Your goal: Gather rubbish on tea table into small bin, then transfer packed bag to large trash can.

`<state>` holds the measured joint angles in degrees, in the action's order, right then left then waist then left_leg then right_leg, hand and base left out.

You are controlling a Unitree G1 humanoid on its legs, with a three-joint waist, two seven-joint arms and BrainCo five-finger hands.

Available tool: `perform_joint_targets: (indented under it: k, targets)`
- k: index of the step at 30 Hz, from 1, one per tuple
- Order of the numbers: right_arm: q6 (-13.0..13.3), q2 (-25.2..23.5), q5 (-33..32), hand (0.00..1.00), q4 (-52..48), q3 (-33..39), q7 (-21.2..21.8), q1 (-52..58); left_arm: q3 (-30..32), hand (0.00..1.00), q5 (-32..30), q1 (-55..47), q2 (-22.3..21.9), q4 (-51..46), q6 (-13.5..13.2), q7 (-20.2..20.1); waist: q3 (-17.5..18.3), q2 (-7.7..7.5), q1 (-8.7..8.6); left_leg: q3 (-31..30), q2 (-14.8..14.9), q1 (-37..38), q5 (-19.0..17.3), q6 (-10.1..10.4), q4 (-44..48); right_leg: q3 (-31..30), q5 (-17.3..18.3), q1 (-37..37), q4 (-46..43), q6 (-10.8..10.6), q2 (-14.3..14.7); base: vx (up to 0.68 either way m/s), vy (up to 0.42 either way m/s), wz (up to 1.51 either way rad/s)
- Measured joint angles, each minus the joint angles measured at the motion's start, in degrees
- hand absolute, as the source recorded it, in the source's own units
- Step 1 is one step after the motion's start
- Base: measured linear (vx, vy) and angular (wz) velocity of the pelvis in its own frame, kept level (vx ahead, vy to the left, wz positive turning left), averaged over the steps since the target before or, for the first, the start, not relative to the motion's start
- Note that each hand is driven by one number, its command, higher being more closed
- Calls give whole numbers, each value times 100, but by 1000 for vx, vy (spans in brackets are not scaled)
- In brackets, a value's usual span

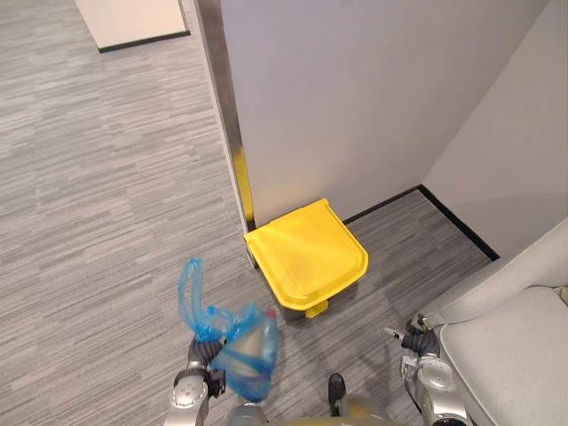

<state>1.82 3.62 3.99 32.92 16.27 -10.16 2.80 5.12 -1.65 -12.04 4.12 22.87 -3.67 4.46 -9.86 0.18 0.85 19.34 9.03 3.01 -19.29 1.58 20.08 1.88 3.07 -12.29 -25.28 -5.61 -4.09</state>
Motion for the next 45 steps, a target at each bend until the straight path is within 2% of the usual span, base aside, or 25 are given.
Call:
perform_joint_targets:
  k: [1, 2, 3, 5, 6, 7, 8, 9, 10, 11, 12, 13, 15, 17, 20, 23, 28, 30, 36, 37, 38, 40, 41, 43, 45]
  targets:
    - [7, -11, -24, 0, -155, 62, -12, 8, -9, 100, 0, 69, 5, -100, -2, 5, -148, 12, 5, -72, -24, 220, -184, -93, 17, 262, 146, -419, -976, -69, -101, 51, 72, 8]
    - [8, -31, -63, 0, -213, 121, -23, 43, -56, 100, 2, 98, 4, -111, 1, 15, -214, 32, 0, -109, -70, 277, -273, -124, 71, 352, 336, -601, -1280, -42, -158, 86, 64, 14]
    - [1, -46, -153, 0, -296, 141, -89, 90, -64, 100, 1, 136, 22, -110, 4, 66, -255, -57, 27, -175, -116, 358, -477, -164, 301, 520, 560, -819, -1243, 67, -229, 78, 26, 24]
    - [1, -47, -241, 0, -309, 208, -194, 94, -94, 100, 0, 242, 105, -85, 7, 87, -310, -139, 19, -312, -157, 387, -749, -192, 653, 741, 480, -1128, -579, 77, -275, 180, -61, 48]
    - [-1, -36, -323, 0, -320, 255, -246, 92, -100, 100, 0, 375, 104, -61, 6, 103, -399, -147, 19, -424, -177, 356, -938, -168, 974, 920, 269, -1211, 170, 14, -279, 199, -92, 56]
    - [-1, -31, -353, 0, -333, 255, -252, 95, -99, 100, 0, 415, 101, -58, 5, 114, -436, -150, 14, -457, -181, 347, -987, -139, 1091, 957, 227, -1205, 323, -2, -269, 210, -126, 77]
    - [-6, -6, -365, 0, -361, 255, -254, 122, -98, 100, 0, 483, 77, -32, -1, 146, -476, -129, 0, -565, -170, 351, -1181, -23, 1367, 975, 30, -1179, 427, 81, -276, 130, -82, 62]
    - [-18, 52, -366, 0, -390, 269, -254, 116, -104, 100, 0, 538, 35, 22, 0, 186, -492, -42, -5, -659, -102, 363, -1267, 39, 1471, 1032, -56, -1153, 316, 89, -271, 304, -107, 53]
    - [-42, 101, -371, 0, -590, 329, -246, 94, -121, 100, 1, 611, -69, 24, -6, 205, -612, 204, 86, -687, 35, 354, -1234, 128, 1596, 1104, -18, -1146, 147, 57, -266, 277, -66, 26]
    - [-45, 99, -376, 0, -709, 341, -244, 88, -147, 100, 1, 641, -67, 25, -7, 205, -644, 232, 110, -685, 42, 339, -1180, 171, 1614, 1098, -25, -1174, 61, 68, -291, 324, -96, 32]
    - [-51, 95, -396, 0, -881, 368, -239, 106, -228, 100, 0, 661, -58, 25, -7, 203, -661, 239, 131, -718, 40, 385, -1108, 162, 1619, 1099, 0, -1220, -263, 118, -341, 253, -117, 41]
    - [-52, 76, -404, 0, -955, 407, -236, 138, -228, 100, -1, 636, -55, 26, -12, 203, -664, 246, 145, -810, 65, 505, -1099, 166, 1670, 1141, 285, -1222, -640, 290, -369, 250, -116, 41]
    - [-41, 11, -414, 0, -1028, 492, -229, 156, -232, 100, -4, 619, -46, 29, -11, 192, -664, 224, 152, -891, 154, 593, -1098, 166, 1837, 1190, 654, -1220, -1085, 315, -426, 218, -103, 24]
    - [-46, -88, -441, 0, -1047, 622, -235, 164, -240, 100, -4, 627, -60, 33, -9, 173, -656, 211, 138, -1063, 270, 584, -1020, 255, 1898, 1332, 924, -1244, -1375, 295, -433, 186, -127, 21]
    - [-55, -228, -463, 0, -1046, 600, -224, 121, -252, 100, -2, 627, -69, 54, -2, 169, -654, 209, 143, -1062, 432, 575, -816, 367, 1853, 1388, 943, -1237, -1329, 314, -270, 134, -116, -11]
    - [-56, -258, -474, 0, -1046, 567, -212, 118, -279, 100, -3, 649, -123, 98, -3, 160, -651, 208, 132, -1050, 506, 574, -764, 425, 1736, 1438, 938, -1239, -1252, 320, -189, 92, -91, -2]
    - [-56, -281, -495, 0, -967, 235, -190, 114, -360, 100, -3, 655, -126, 128, -4, 65, -618, 146, 123, -1019, 584, 369, -763, 427, 1577, 1527, 769, -1360, -1042, 385, -160, -29, -50, 8]
    - [-63, -319, -450, 0, -956, -186, -118, 39, -457, 100, 0, 683, -78, 127, -4, 66, -591, 95, 167, -984, 602, -25, -764, 427, 1580, 1581, 520, -1606, -815, 398, -160, -123, -64, 14]
    - [-71, -329, -334, 0, -944, -1011, -51, -496, -496, 100, 2, 885, -61, 94, -8, 92, -600, 80, 210, -999, 696, -537, -813, 402, 1593, 1858, 232, -1777, -458, 430, -214, -141, -64, 25]
    - [-62, -320, -324, 0, -946, -1190, 22, -740, -497, 100, 2, 1002, -49, -27, -21, 102, -615, 67, 305, -1053, 729, -722, -1038, 253, 1532, 1945, 155, -1932, -384, 396, -210, -199, -92, 27]
    - [-63, -315, -317, 0, -941, -1288, 33, -922, -497, 100, 7, 1126, -44, -63, -61, 119, -676, 46, 346, -1141, 774, -821, -1233, 419, 1505, 2002, 85, -2013, -372, 409, -202, -211, -93, 21]
    - [-63, -317, -290, 0, -936, -1478, 35, -1232, -490, 100, 97, 1288, -19, -70, -81, 209, -865, -39, 476, -1278, 805, -953, -1232, 421, 1617, 2029, -9, -2027, -318, 396, -179, -213, -105, 13]
    - [-60, -314, -285, 0, -937, -1675, 38, -1436, -481, 100, 127, 1331, 7, -74, -92, 231, -908, -88, 487, -1459, 796, -1113, -1232, 421, 1622, 2075, -34, -2077, -205, 367, -150, -196, -122, 22]
    - [-58, -285, -286, 0, -932, -1820, 38, -1782, -482, 100, 193, 1347, 51, -81, -148, 295, -955, -85, 493, -1692, 804, -1331, -1231, 420, 1577, 2099, -51, -2149, -40, 342, -39, -138, -156, 31]
    - [-61, -110, -288, 0, -911, -1974, 42, -2225, -476, 100, 273, 1366, 90, -79, -168, 347, -1026, -107, 580, -1799, 803, -1432, -1230, 421, 1489, 2160, -135, -2208, 73, 410, 43, -73, -144, 15]
